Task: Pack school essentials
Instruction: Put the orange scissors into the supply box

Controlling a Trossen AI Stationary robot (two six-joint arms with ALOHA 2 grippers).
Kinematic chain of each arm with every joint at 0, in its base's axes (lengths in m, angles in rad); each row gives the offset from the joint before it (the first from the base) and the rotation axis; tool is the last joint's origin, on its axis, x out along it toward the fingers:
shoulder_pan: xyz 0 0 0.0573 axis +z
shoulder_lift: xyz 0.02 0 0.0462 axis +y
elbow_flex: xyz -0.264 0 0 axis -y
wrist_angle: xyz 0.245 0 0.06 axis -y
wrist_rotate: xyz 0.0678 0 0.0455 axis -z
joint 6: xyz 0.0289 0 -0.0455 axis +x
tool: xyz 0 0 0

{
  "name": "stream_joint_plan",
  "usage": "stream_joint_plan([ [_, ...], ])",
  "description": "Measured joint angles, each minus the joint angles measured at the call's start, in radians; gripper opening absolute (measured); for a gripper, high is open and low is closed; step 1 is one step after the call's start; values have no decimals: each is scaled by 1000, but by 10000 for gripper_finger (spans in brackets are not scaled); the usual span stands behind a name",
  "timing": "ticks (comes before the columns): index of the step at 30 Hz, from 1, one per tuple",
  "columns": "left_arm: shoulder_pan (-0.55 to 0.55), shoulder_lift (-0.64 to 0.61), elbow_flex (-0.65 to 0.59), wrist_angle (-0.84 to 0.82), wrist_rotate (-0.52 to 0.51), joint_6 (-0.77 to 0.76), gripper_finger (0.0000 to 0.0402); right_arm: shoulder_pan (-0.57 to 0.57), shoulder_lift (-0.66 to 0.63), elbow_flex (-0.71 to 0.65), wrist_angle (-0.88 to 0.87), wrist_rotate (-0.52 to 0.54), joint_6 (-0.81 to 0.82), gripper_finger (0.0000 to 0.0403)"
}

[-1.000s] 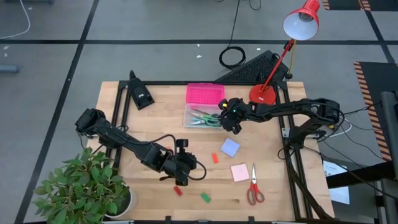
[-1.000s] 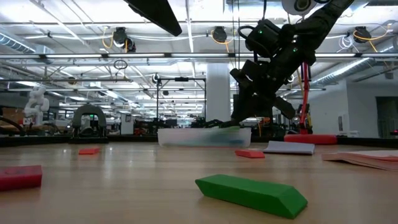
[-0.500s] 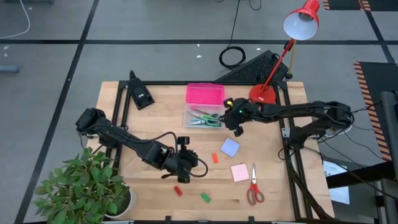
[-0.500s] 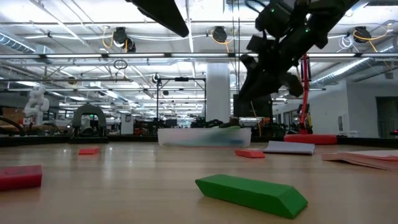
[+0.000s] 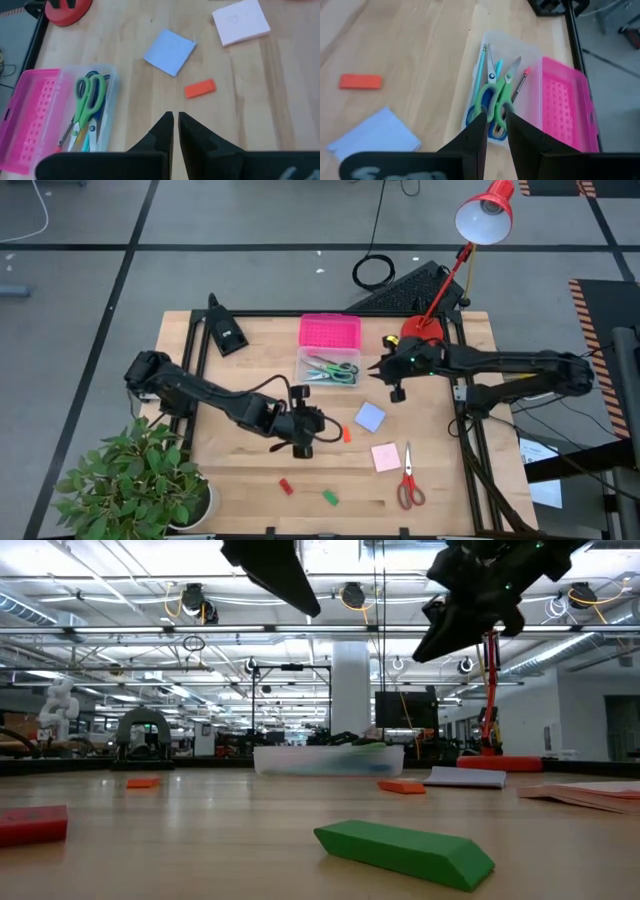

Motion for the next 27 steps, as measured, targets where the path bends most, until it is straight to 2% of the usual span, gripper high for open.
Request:
stream_joint_plan([
  [5,21,0,0,42,45,22,31,0,-63,0,-82,0,57,69],
  [12,21,0,0,66,49,25,31,0,-113,0,-129,0,84,69],
  [21,20,0,0,107,84,33,31,12,-128,0,-202,-2,185,68],
  [27,19,0,0,129,102,41,43,71,-128,0,-233,-3,298,68],
])
